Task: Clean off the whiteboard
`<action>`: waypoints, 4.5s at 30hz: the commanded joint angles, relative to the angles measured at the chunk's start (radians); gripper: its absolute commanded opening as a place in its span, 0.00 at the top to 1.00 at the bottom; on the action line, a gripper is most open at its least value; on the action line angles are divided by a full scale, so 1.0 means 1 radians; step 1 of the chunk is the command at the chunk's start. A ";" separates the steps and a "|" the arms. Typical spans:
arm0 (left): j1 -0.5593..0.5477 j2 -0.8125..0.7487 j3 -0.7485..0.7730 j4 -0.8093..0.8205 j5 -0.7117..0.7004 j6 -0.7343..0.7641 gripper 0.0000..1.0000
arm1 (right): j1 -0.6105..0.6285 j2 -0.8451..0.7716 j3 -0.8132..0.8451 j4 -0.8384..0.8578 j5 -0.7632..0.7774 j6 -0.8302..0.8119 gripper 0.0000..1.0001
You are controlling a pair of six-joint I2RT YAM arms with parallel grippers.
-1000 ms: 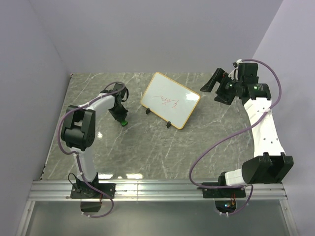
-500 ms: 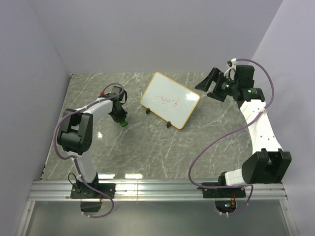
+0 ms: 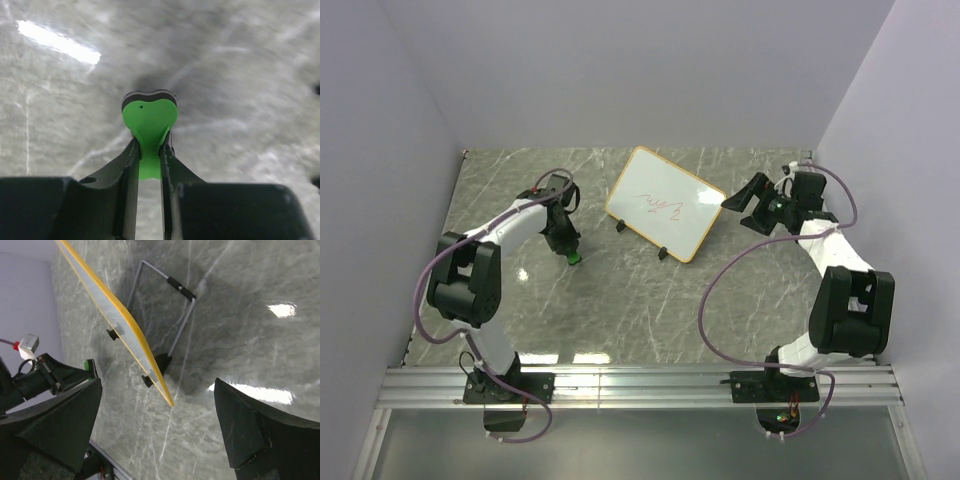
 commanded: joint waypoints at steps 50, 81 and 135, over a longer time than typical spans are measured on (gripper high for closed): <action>-0.403 0.510 0.973 0.096 0.391 0.077 1.00 | 0.205 0.203 0.081 0.213 -0.074 -0.033 1.00; -0.361 0.472 0.729 0.061 0.249 0.205 1.00 | 0.215 0.158 0.090 0.092 -0.039 -0.081 1.00; -0.388 0.533 0.874 0.270 0.438 0.012 1.00 | 0.245 0.103 0.001 0.096 -0.032 -0.093 1.00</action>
